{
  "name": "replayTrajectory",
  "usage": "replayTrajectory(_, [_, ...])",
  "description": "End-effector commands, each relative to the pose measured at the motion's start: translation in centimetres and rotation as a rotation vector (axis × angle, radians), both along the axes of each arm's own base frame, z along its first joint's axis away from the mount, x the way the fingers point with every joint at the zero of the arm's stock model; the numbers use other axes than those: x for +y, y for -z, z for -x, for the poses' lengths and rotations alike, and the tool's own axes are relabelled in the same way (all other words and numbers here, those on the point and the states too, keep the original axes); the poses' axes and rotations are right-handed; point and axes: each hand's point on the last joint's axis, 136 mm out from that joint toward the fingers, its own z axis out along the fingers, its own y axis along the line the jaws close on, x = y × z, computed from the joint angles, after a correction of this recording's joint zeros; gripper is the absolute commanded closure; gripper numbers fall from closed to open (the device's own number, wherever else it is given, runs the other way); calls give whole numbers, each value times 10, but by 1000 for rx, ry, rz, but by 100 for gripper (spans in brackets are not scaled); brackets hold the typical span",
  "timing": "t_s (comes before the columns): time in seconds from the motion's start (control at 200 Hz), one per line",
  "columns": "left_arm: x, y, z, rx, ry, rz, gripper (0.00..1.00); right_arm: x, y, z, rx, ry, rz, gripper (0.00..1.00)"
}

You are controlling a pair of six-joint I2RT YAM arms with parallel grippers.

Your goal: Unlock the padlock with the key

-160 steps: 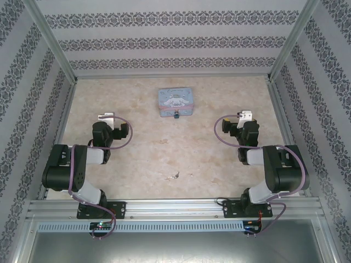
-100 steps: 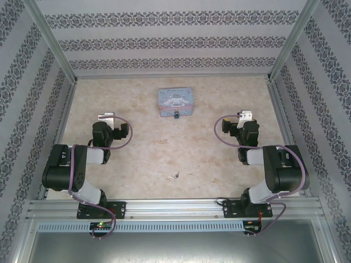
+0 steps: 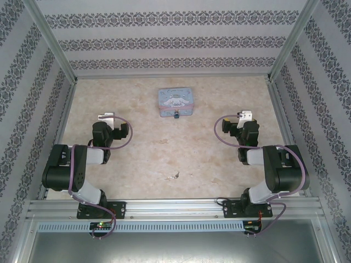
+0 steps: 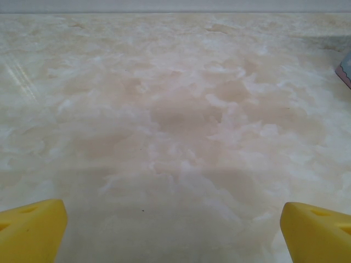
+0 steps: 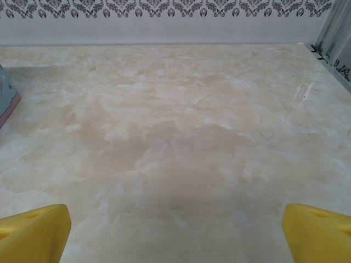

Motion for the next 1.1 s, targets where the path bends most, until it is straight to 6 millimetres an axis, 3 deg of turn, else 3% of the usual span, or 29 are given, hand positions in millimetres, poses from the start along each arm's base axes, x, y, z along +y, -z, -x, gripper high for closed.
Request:
replayTrajectory(0.0, [2,-3,-4,-8,7,-17,0,2,-11,-6,-38,-16,-24,2])
replayTrajectory(0.165, [1,-8,-5,-6,11,-20,0,-3,-17,-4,-53,11,-25,2])
replayTrajectory(0.385, [6,-38,-9,52,-23,-24,0,-15,-57,9,-64,92,-25,2])
replayTrajectory(0.505, [8,-48,-9,66,-47,0,0,-19,-82,8,-60,140,-229,2])
replayTrajectory(0.61, [4,-60,-16,92,-71,95,0,0,-102,-4,-18,49,-415,2])
replayTrajectory(0.714, [-5,-69,-28,137,-85,192,0,36,-124,-18,-18,-143,-574,2])
replayTrajectory(0.794, [-14,-74,-37,159,-86,255,0,49,-129,-31,9,-193,-674,2])
replayTrajectory(0.954, [-41,-81,-56,203,-54,351,0,76,-115,-61,116,-247,-772,5])
replayTrajectory(1.094, [-67,-76,-77,267,-14,445,0,99,-86,-87,243,-241,-866,12])
